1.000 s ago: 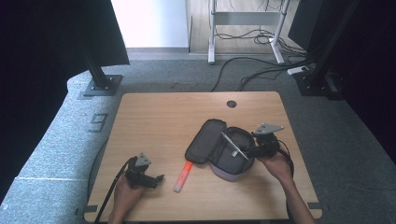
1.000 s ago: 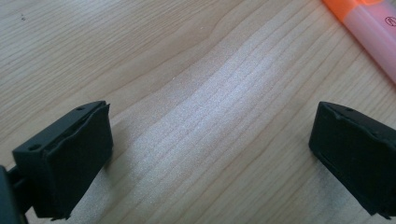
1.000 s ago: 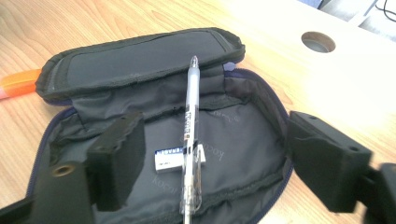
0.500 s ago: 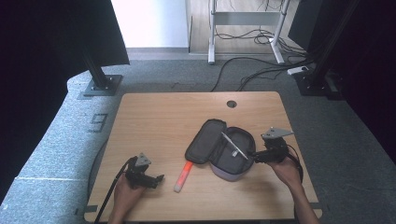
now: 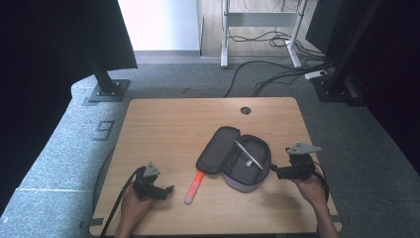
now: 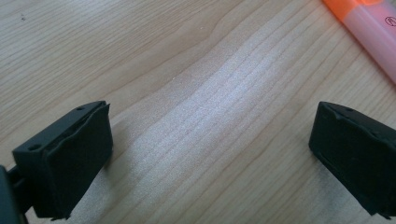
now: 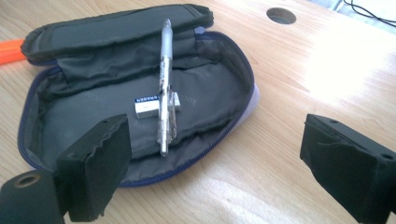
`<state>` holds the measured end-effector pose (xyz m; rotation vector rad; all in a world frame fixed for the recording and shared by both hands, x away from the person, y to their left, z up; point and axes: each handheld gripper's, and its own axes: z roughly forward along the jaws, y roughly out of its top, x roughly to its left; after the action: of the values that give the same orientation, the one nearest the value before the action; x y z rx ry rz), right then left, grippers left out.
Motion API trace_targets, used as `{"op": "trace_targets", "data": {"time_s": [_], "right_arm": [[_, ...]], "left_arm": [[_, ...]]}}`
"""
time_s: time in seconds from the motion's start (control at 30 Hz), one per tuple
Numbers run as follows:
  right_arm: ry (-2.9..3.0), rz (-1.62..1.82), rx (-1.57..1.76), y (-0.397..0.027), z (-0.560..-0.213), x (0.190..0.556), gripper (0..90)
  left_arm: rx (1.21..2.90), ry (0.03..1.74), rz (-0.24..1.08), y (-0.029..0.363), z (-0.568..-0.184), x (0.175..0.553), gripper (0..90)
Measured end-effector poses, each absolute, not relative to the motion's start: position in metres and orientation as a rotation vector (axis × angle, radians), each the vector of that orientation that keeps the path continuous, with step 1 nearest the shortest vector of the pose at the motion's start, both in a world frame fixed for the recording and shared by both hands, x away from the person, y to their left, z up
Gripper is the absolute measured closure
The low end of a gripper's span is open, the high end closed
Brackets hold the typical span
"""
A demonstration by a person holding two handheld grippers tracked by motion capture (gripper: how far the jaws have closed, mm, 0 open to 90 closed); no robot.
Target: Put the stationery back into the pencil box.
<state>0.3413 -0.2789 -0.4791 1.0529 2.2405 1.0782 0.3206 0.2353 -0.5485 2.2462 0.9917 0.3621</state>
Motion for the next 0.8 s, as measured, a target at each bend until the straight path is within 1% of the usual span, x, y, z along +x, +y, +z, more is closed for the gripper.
{"op": "trace_targets", "data": {"time_s": [0.4, 0.8], "right_arm": [[2.231, 1.082, 1.134, -0.292, -0.506, 0.333, 9.9], [2.242, 1.023, 1.177, -0.295, -0.534, 0.332, 10.5]], "left_arm": [[2.246, 0.992, 0.362, 0.235, -0.548, 0.321, 0.0], [2.247, 0.987, 0.359, 0.235, -0.548, 0.321, 0.0]]}}
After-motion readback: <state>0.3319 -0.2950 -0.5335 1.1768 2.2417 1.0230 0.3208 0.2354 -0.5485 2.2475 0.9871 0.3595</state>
